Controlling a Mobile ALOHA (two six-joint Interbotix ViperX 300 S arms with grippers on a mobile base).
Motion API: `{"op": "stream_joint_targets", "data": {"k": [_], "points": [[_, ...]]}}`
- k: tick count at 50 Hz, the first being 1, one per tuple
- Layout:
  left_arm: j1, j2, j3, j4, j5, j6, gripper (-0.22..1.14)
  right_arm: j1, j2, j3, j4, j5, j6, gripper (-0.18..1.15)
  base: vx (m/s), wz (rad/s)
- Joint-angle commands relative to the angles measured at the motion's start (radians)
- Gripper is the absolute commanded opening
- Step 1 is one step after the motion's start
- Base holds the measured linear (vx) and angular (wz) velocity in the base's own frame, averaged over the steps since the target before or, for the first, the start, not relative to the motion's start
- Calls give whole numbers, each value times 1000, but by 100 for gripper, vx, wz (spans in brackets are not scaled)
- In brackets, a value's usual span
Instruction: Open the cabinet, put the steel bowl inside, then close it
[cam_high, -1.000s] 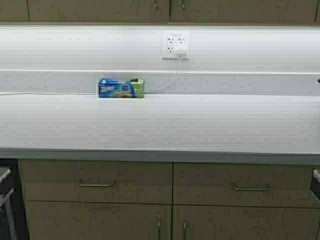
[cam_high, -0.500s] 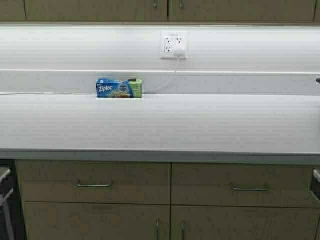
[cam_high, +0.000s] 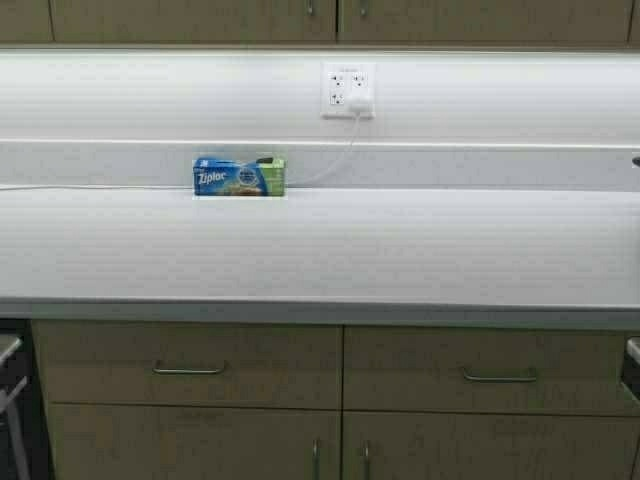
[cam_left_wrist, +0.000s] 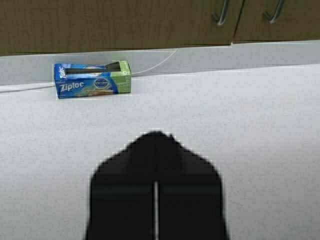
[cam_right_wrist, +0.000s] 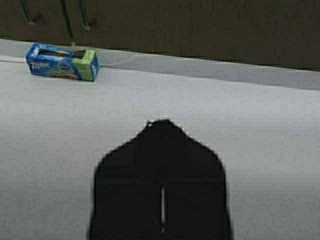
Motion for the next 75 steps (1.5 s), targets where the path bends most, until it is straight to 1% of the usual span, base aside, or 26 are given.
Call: {"op": "stream_joint_targets", "data": {"k": [1, 75], "points": [[-2, -15, -14, 2, -6, 0, 5, 2, -25, -9, -2, -8, -3, 6, 0, 0], [-2, -20, -8, 2, -15, -2, 5, 2, -38, -12, -3, -9, -3, 6, 0, 0]]}}
